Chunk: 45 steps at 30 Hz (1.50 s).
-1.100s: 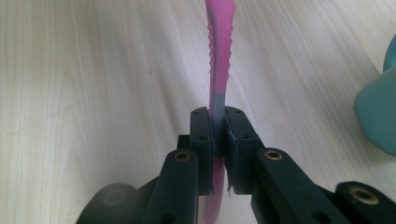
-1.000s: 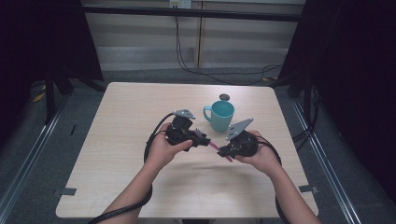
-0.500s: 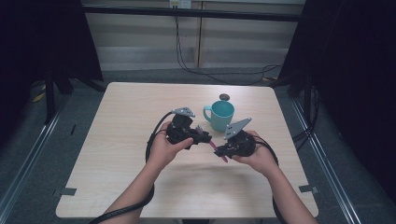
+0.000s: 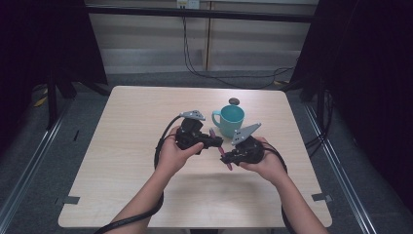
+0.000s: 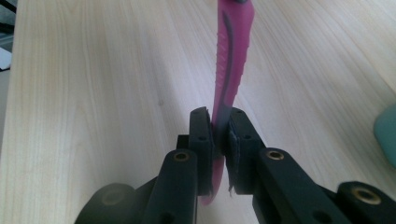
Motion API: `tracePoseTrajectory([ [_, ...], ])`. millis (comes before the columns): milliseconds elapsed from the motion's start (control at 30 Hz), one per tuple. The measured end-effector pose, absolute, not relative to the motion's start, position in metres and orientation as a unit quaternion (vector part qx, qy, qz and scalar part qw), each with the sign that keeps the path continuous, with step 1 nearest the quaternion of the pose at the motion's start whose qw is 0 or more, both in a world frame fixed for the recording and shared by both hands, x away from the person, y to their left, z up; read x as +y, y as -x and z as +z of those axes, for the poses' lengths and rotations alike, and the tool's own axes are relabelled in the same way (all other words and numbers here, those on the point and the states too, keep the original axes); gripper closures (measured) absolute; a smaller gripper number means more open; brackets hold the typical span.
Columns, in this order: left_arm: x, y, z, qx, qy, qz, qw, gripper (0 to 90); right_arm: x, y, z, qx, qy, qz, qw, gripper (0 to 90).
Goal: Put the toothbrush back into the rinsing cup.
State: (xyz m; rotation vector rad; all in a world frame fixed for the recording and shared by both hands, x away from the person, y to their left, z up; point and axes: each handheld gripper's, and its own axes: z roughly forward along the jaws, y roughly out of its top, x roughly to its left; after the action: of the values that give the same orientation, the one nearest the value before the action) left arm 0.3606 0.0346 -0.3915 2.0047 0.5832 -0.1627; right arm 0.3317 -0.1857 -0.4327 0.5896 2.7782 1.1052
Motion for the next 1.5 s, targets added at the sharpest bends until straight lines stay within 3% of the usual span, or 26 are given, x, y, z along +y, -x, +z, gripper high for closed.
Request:
tracePoseTrajectory([
  [500,0.040,-0.359,-0.387,0.238,-0.846,-0.038,0.476,83.0,-0.181,-0.333,-0.429,0.891,-0.224,0.392,0.037,65.2],
  [1500,0.033,-0.359,-0.391,0.232,-0.848,-0.044,0.474,83.0,-0.184,-0.335,-0.414,0.874,-0.233,0.425,0.033,69.2],
])
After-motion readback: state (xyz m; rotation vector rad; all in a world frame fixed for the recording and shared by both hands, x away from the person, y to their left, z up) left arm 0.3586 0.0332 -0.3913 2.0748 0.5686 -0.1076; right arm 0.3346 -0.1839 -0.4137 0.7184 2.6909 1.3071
